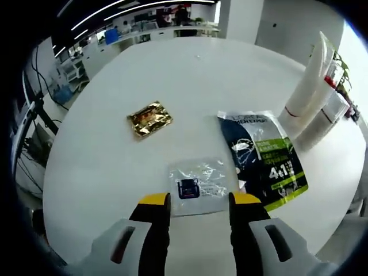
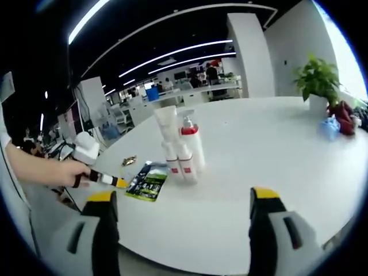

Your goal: Arrange the skincare products in the storage area until every visible bottle or jar stands upright without overlapping.

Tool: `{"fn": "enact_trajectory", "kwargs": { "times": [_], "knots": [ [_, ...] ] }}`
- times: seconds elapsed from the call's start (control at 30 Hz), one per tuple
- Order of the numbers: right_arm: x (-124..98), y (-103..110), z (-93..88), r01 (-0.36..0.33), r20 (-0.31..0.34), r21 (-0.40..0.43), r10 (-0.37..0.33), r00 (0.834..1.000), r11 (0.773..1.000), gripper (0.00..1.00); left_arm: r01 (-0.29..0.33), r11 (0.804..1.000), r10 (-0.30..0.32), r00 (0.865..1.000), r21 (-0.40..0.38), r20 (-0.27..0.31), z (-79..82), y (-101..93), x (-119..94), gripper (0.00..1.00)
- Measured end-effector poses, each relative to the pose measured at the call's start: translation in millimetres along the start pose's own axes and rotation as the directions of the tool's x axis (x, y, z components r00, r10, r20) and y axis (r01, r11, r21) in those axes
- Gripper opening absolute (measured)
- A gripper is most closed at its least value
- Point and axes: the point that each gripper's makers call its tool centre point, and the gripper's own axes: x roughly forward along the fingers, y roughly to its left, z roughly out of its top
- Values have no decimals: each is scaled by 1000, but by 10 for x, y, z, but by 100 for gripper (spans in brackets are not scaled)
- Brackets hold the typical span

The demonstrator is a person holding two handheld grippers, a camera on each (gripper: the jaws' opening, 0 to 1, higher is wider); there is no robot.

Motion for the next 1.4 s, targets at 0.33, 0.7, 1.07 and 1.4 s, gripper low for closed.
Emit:
{"fn": "enact_trajectory", "kwargs": {
  "times": [0.33,0.7,1.07,1.4],
  "knots": [
    [-2,6,5,-2,2,-3,2,1000,1000,96,6,1000,-6,1000,6,-2,-9,-8,-8,42],
    [-8,21,22,-7,12,-13,7,1000,1000,96,27,999,-27,1000,27,5,-23,-11,-106,44],
    [-16,42,43,-11,26,-31,11,1000,999,96,92,995,-93,995,30,40,-90,-30,-287,57],
    [-24,69,40,-20,28,-43,21,999,999,96,167,982,-176,979,85,107,-134,-88,-474,66]
  ]
}}
